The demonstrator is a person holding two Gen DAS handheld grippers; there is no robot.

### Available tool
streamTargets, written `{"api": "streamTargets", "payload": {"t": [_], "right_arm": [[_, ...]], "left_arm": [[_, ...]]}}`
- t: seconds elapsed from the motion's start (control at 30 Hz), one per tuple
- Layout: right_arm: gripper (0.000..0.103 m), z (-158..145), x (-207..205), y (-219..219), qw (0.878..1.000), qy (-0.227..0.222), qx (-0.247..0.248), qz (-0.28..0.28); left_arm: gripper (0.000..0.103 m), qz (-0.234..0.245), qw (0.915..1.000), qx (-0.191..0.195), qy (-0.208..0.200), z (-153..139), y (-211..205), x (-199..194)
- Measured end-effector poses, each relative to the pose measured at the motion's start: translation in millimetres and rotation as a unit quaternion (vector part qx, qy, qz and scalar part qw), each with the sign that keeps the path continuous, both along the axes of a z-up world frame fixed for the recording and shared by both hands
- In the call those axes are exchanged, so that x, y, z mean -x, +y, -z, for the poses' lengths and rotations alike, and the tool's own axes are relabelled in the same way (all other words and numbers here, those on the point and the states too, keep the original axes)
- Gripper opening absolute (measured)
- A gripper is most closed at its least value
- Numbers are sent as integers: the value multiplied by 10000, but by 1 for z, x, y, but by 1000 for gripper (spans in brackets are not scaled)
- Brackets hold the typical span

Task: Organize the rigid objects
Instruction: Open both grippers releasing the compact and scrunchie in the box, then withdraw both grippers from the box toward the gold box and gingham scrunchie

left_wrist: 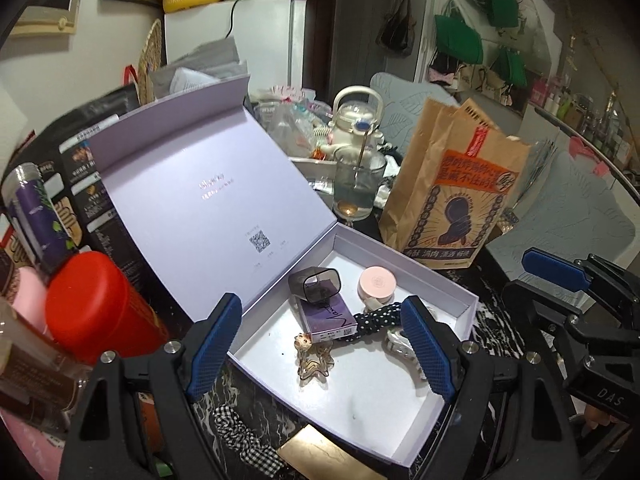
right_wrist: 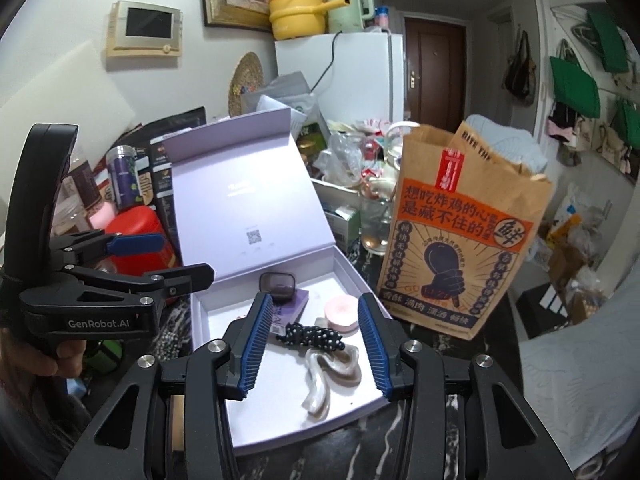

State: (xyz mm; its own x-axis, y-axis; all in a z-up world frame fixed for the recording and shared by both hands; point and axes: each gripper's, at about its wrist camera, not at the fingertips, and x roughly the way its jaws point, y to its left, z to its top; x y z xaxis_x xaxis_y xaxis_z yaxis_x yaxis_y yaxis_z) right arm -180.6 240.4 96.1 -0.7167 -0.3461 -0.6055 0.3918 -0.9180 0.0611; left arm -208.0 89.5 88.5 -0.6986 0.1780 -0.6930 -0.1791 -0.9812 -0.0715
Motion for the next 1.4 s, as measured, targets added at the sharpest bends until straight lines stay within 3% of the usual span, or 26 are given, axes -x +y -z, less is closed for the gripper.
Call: {"api": "streamTargets", "payload": {"t": [0.1,0.27,0.67,0.97,1.4], "right_arm": [[45,-7,-12,0,10000,94,-17,-19],[57,-19,-35,-1,9997,238,48,-30],[68,-29,-87,-8,9991,413,22,-64],[71,-22,-120,-16,9990,421,47,-131],[73,10,-150,-20,9995,131,188,-208]], "left_arm": [[82,49,9999,76,116,-10,1,-13],[82,52,9998,68,186,-22,0,-33],[82,71,9998,54,198,-27,-11,-76],[82,177,9998,-11,102,-17,-14,-106],[82,405,9991,-122,-94,16,-24,-131]]}}
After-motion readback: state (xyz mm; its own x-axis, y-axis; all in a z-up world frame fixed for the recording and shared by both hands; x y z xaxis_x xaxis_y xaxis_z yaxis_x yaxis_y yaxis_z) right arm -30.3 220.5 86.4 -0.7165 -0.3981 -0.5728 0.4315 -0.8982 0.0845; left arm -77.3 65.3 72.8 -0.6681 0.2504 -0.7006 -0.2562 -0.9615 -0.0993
